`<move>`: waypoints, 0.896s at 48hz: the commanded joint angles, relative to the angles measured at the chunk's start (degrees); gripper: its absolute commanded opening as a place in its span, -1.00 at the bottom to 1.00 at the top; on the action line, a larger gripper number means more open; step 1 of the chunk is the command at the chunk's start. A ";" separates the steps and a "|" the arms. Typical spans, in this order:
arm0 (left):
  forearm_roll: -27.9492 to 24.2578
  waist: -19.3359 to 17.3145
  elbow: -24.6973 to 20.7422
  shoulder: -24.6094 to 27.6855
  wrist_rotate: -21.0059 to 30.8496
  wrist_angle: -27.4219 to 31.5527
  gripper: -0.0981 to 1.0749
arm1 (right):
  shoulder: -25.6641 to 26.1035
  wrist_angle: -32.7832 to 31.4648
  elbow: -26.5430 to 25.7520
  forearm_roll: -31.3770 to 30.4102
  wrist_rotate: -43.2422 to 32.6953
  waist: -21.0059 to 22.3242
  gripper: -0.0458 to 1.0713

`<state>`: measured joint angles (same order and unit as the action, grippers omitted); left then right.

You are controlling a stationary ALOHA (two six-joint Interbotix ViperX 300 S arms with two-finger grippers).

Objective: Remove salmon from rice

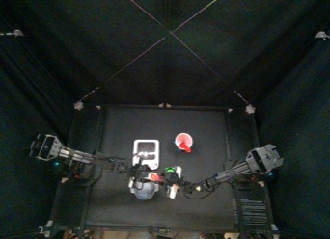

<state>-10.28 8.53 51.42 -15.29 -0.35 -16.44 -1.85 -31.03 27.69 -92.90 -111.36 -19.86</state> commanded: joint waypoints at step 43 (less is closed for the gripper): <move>0.00 -0.97 4.22 -7.47 0.00 -0.44 -0.04 | 1.32 -0.44 0.44 2.64 -0.09 0.00 -0.06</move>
<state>-10.20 7.73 56.25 -21.97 -0.35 -16.52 -1.93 -31.20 28.65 -90.35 -111.36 -19.86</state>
